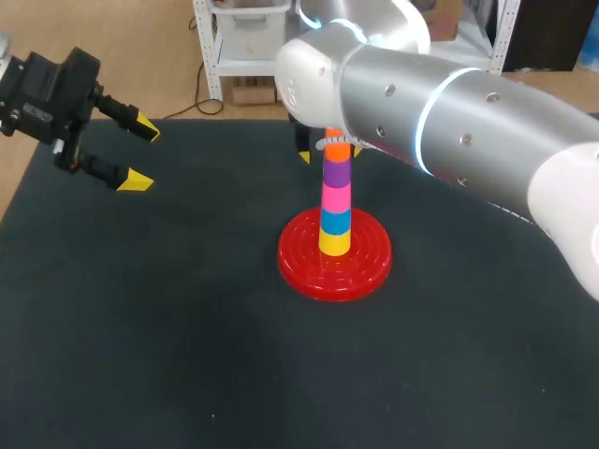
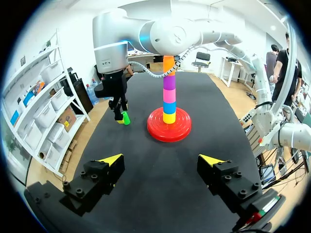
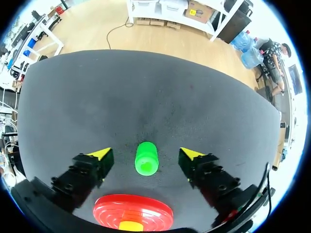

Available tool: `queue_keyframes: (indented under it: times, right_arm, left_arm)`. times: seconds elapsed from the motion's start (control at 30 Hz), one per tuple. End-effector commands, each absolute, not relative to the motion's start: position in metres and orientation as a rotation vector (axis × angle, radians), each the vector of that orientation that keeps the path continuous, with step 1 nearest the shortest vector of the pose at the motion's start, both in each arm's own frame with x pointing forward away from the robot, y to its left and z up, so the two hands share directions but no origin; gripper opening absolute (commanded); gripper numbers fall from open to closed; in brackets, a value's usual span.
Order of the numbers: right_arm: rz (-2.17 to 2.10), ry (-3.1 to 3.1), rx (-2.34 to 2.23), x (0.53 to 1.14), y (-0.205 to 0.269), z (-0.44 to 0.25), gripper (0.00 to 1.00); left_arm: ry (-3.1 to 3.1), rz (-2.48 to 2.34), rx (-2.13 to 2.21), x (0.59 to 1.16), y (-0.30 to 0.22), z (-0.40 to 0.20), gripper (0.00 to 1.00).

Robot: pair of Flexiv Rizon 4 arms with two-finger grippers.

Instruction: Pick up and stack the cylinders on the red base in this order: pink,purple,orange,green

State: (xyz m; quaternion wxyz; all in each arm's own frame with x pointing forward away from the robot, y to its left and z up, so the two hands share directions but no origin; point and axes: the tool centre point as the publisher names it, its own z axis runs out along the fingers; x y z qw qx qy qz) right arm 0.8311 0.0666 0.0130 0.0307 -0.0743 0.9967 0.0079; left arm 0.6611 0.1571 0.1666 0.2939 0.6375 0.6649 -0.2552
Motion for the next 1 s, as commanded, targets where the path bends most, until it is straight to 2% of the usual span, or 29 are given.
queue_keyframes:
  times: [0.03, 0.07, 0.1, 0.17, 0.23, 0.27, 0.7, 1.0]
  right_arm:
    - [0.014, 3.136, -0.233, 0.838, 0.070, 0.013, 0.71]
    - [0.015, 3.135, -0.233, 0.838, 0.070, 0.013, 0.64]
    - [0.017, 3.135, -0.233, 0.838, 0.070, 0.013, 0.50]
    - [0.020, 3.135, -0.233, 0.838, 0.070, 0.013, 0.35]
    - [0.021, 3.135, -0.233, 0.837, 0.070, 0.013, 0.07]
    - [0.021, 3.134, -0.233, 0.837, 0.070, 0.013, 0.00]
    - [0.013, 3.125, -0.225, 0.836, 0.067, 0.019, 0.00]
    - [0.030, 3.095, -0.260, 0.830, 0.072, 0.053, 0.00]
  left_arm:
    - [1.764, -0.678, 1.696, 0.660, 0.158, 0.165, 1.00]
    - [1.764, -0.678, 1.696, 0.660, 0.158, 0.165, 1.00]
    - [1.764, -0.678, 1.696, 0.660, 0.158, 0.165, 1.00]
    - [1.764, -0.678, 1.696, 0.660, 0.158, 0.165, 1.00]
    - [1.764, -0.678, 1.696, 0.660, 0.158, 0.165, 1.00]
    - [1.764, -0.678, 1.696, 0.660, 0.158, 0.165, 1.00]
    - [1.764, -0.678, 1.696, 0.660, 0.158, 0.165, 1.00]
    - [1.764, -0.678, 1.696, 0.660, 0.158, 0.165, 1.00]
